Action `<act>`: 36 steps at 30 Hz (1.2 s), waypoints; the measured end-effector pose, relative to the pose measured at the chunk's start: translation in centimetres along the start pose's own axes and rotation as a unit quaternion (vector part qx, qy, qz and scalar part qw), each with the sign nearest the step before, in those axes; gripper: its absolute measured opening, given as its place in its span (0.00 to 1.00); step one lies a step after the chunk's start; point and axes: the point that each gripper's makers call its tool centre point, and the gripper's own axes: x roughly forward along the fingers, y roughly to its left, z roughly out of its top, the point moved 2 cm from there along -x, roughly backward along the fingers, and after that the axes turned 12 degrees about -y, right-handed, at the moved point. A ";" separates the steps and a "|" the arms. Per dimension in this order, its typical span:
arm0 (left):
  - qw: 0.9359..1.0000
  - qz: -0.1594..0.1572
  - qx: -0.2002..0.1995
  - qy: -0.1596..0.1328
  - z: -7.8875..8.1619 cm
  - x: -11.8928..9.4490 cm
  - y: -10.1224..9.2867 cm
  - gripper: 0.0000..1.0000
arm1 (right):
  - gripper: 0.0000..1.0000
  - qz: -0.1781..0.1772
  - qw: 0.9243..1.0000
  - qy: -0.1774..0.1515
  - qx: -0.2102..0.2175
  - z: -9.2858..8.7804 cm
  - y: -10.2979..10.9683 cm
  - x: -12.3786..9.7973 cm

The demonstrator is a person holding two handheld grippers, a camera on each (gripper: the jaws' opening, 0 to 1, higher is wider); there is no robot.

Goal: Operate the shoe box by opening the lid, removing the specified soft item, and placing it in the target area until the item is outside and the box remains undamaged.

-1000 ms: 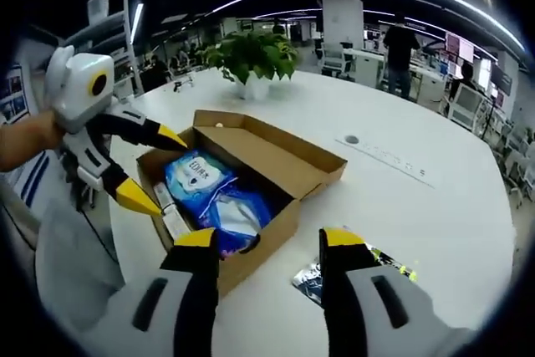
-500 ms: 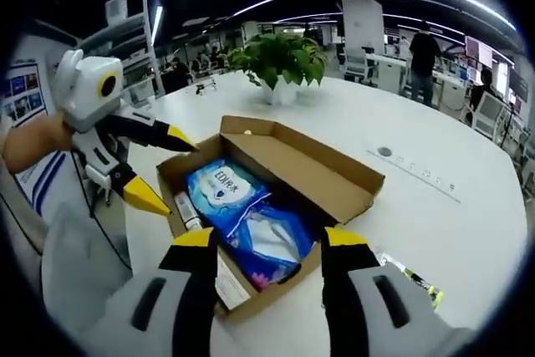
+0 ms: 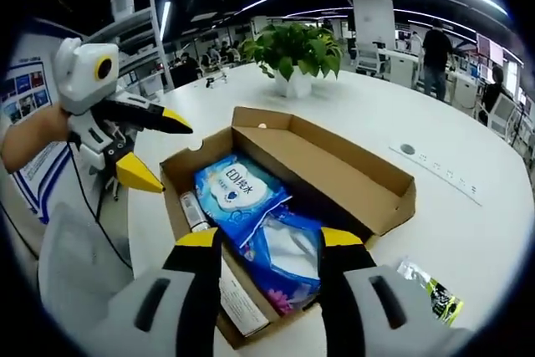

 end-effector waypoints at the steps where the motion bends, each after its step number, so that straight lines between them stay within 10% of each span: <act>1: 1.000 0.003 0.000 0.000 -0.1 -0.1 0.2 0.62 | 0.41 0.001 1.000 0.001 0.000 -0.1 0.0 0.2; 20: 0.998 0.063 -0.015 0.017 -3.7 -2.1 5.5 0.53 | 0.31 0.023 1.000 0.008 0.006 -1.2 1.3 3.9; 36: 0.994 0.085 -0.053 0.047 -7.1 -2.0 7.2 0.22 | 0.28 0.028 0.999 0.028 0.015 -2.3 1.2 6.0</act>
